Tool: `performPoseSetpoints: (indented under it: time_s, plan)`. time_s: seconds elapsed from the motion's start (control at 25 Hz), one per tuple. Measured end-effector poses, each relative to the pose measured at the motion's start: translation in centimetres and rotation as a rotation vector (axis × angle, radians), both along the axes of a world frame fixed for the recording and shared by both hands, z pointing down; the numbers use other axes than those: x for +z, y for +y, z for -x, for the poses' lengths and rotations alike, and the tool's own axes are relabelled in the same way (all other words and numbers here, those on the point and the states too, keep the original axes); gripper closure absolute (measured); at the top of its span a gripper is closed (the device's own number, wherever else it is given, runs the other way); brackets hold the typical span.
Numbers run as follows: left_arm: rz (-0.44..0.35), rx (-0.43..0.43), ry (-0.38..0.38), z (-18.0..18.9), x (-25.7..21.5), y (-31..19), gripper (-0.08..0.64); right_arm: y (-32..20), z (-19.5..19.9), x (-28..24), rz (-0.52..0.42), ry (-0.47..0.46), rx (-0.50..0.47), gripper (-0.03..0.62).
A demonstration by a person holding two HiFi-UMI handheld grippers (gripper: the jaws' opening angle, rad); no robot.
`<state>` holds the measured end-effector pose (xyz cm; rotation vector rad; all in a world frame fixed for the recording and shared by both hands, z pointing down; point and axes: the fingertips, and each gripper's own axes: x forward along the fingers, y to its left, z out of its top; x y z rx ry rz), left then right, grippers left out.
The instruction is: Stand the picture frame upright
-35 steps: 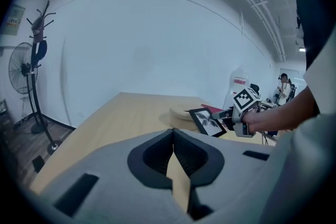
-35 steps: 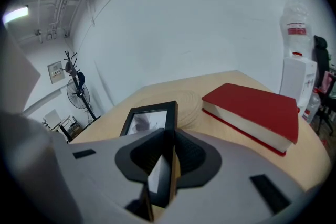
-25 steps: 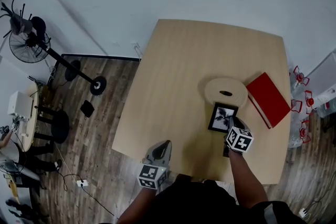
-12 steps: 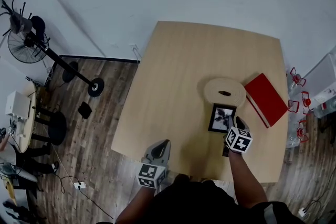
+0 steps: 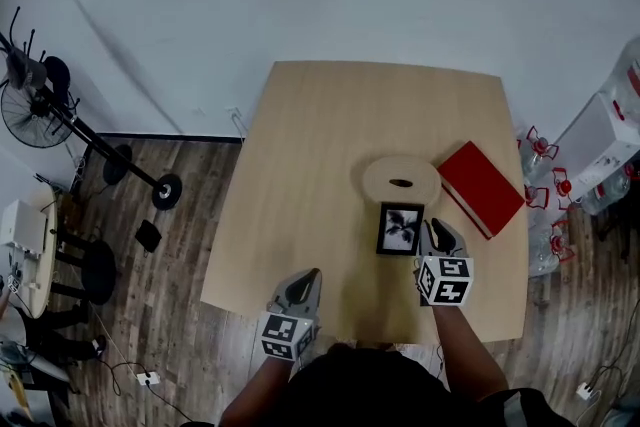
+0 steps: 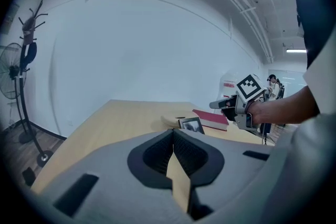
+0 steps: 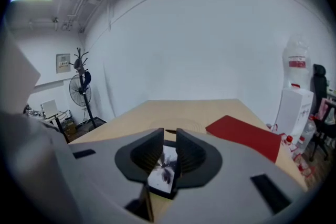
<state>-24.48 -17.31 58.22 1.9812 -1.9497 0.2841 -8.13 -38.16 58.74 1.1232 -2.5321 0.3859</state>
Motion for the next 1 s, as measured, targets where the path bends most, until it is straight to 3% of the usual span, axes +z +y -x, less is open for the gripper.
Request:
performPoseSetpoints:
  time_s: [0.16,0.28,0.72,1.0]
  plan:
    - [-0.024,0.052,-0.014,-1.8,-1.0,-1.2,0.56,2.2,-0.1,-3.5,-0.099,0.04,-0.123,0.525]
    - [-0.01,0.087,-0.005,-3.5,-1.3,-2.0,0.56,3.2,-1.1,-5.6,-0.153,0.034,-0.165,0.571]
    - [-0.087,0.186,-0.02,-8.7,-3.3,-4.8,0.56,5.0,-6.0,-9.2,-0.229,0.003,-0.144,0.583]
    - [-0.088,0.225,-0.023,-11.0,-3.4,-5.3,0.56,5.4,-8.5,-9.9,-0.207,-0.048,-0.109,0.583]
